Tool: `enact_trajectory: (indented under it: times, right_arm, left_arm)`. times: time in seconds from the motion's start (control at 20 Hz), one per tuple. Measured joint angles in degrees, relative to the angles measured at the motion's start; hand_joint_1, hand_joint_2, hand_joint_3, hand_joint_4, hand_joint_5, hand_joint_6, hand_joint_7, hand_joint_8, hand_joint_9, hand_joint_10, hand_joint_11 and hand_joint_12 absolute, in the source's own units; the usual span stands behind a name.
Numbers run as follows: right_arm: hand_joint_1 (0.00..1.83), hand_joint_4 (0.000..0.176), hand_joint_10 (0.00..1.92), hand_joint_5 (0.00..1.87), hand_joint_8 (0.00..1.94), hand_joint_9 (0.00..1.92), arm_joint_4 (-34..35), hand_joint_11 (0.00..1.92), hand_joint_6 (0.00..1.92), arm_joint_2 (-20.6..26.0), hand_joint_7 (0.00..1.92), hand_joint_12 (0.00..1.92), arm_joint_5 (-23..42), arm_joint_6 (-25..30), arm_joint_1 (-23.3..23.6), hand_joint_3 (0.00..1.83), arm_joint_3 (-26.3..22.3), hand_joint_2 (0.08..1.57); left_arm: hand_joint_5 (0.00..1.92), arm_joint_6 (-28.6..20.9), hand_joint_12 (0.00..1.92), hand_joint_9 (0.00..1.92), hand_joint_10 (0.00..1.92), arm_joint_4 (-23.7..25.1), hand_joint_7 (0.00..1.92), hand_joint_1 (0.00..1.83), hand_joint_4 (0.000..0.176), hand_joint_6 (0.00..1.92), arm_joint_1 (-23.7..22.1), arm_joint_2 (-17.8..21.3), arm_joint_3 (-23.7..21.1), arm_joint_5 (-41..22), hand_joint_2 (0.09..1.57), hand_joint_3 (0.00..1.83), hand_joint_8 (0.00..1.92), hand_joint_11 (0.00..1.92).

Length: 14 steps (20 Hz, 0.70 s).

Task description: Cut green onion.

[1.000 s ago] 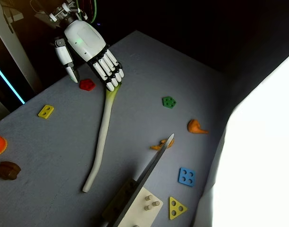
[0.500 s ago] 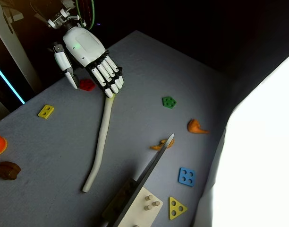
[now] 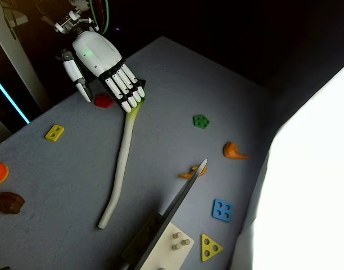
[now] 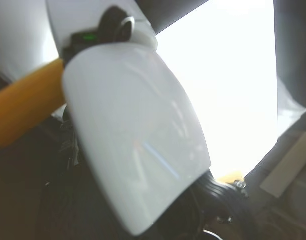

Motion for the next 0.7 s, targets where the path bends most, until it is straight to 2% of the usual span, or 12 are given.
enact_trajectory:
  times: [0.15, 0.25, 0.3, 0.4, 0.55, 0.65, 0.7]
  right_arm:
    - [1.08, 0.022, 0.00, 0.00, 0.00, 0.00, -4.5, 0.00, 0.00, -2.0, 0.00, 0.00, -2.0, 4.7, 0.6, 0.00, 2.4, 0.98]
    - [1.09, 0.027, 0.00, 0.00, 0.00, 0.00, -5.5, 0.00, 0.00, -2.7, 0.00, 0.00, -2.0, 4.9, 0.6, 0.00, 2.8, 0.98]
    - [1.07, 0.018, 0.00, 0.00, 0.00, 0.00, -6.1, 0.00, 0.00, -3.0, 0.00, 0.00, -2.0, 4.9, 0.6, 0.00, 3.2, 0.98]
    - [1.07, 0.018, 0.00, 0.00, 0.00, 0.00, -6.1, 0.00, 0.00, -3.6, 0.00, 0.00, -2.0, 4.9, 0.6, 0.00, 4.2, 0.99]
    - [1.08, 0.012, 0.00, 0.00, 0.00, 0.00, -7.7, 0.00, 0.00, -4.7, 0.00, 0.00, -2.1, 7.1, 0.6, 0.00, 6.7, 0.99]
    - [1.08, 0.015, 0.00, 0.00, 0.00, 0.00, -8.1, 0.00, 0.00, -5.4, 0.00, 0.00, -2.0, 7.4, 0.6, 0.00, 7.2, 0.99]
    - [1.10, 0.023, 0.00, 0.00, 0.00, 0.00, -8.3, 0.00, 0.00, -5.9, 0.00, 0.00, -2.0, 7.8, 0.6, 0.00, 7.6, 0.99]
  left_arm:
    - [0.20, -0.2, 0.18, 0.14, 0.01, 0.8, 0.18, 0.50, 0.006, 0.01, 0.4, -0.9, 0.2, 1.2, 1.34, 0.00, 0.01, 0.00]
    - [0.14, -0.2, 0.15, 0.13, 0.01, 0.8, 0.16, 0.44, 0.002, 0.00, 0.4, -1.7, 0.6, 1.4, 1.36, 0.01, 0.00, 0.00]
    - [0.13, -0.2, 0.13, 0.12, 0.00, 0.7, 0.15, 0.46, 0.003, 0.00, 0.4, -2.1, 1.0, 1.3, 1.36, 0.00, 0.00, 0.00]
    - [0.21, -0.2, 0.12, 0.12, 0.00, 1.0, 0.15, 0.50, 0.000, 0.03, 0.6, -2.4, 1.5, 1.3, 1.36, 0.00, 0.00, 0.00]
    - [0.18, -0.5, 0.14, 0.11, 0.00, 1.2, 0.15, 0.45, 0.000, 0.01, 0.6, -2.9, 2.8, 1.3, 1.37, 0.01, 0.00, 0.00]
    - [0.17, -0.5, 0.14, 0.10, 0.00, 1.2, 0.12, 0.43, 0.000, 0.00, 0.7, -3.1, 3.4, 1.4, 1.38, 0.00, 0.00, 0.00]
    - [0.15, -0.6, 0.10, 0.07, 0.00, 1.2, 0.10, 0.43, 0.000, 0.00, 0.7, -3.1, 3.5, 1.3, 1.39, 0.01, 0.00, 0.00]
